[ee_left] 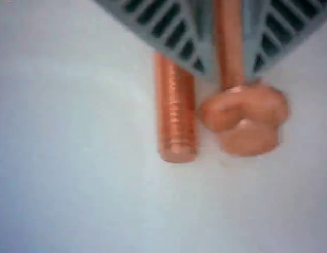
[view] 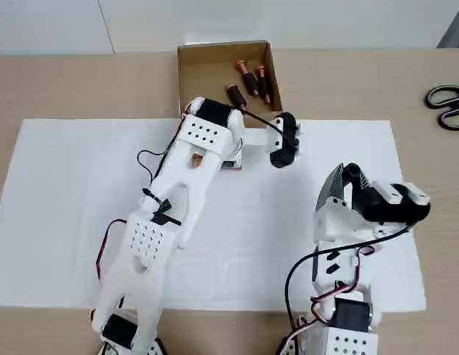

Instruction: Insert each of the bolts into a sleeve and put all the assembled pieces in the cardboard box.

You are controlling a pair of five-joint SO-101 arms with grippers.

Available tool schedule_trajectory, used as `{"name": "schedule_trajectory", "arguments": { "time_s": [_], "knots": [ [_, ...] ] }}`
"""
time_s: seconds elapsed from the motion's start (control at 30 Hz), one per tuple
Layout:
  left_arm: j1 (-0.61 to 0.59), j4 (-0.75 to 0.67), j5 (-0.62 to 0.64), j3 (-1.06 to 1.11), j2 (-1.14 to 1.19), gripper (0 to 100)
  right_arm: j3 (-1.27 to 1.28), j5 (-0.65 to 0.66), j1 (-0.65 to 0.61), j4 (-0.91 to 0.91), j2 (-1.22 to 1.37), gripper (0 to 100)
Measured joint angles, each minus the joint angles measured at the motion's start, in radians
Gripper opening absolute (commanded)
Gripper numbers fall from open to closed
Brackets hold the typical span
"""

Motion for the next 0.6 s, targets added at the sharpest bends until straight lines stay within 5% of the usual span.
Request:
{"name": "schedule_trajectory", "arguments": {
  "time_s": [0.6],
  "knots": [
    [0.011,0.071,0.063,-0.143,0.087,1,0.000,0.000,0.000,0.000,0.000,0.3]
  ]
}}
